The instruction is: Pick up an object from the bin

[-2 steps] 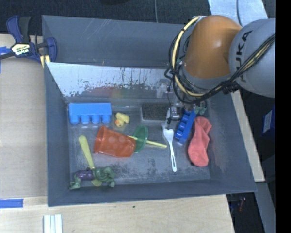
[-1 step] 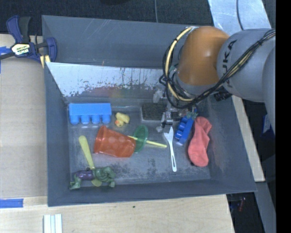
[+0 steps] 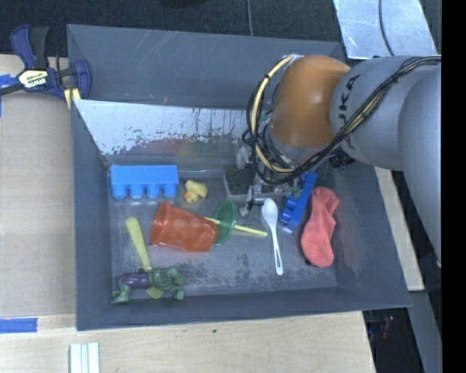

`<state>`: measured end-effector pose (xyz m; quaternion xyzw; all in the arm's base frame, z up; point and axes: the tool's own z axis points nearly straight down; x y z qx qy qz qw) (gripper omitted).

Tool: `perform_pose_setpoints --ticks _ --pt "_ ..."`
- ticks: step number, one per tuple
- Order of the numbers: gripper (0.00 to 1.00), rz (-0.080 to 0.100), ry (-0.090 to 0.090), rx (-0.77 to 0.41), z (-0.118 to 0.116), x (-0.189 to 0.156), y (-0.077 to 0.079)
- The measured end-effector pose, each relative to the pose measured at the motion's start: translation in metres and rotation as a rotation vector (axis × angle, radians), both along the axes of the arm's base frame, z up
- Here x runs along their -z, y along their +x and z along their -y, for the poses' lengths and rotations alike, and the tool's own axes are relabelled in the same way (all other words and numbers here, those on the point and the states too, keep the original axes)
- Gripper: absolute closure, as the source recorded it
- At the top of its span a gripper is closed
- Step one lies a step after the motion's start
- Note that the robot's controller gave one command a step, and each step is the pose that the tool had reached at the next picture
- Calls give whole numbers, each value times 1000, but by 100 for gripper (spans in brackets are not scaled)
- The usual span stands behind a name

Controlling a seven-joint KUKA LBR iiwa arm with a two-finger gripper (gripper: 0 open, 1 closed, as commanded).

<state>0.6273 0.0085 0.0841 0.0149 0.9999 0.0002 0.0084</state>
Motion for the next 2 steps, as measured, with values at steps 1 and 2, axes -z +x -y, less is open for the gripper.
perform_pose_setpoints --ticks 1,2 --pt "0 -7 2 59 2 6 -1" --pt "0 -5 7 174 -3 10 -4"
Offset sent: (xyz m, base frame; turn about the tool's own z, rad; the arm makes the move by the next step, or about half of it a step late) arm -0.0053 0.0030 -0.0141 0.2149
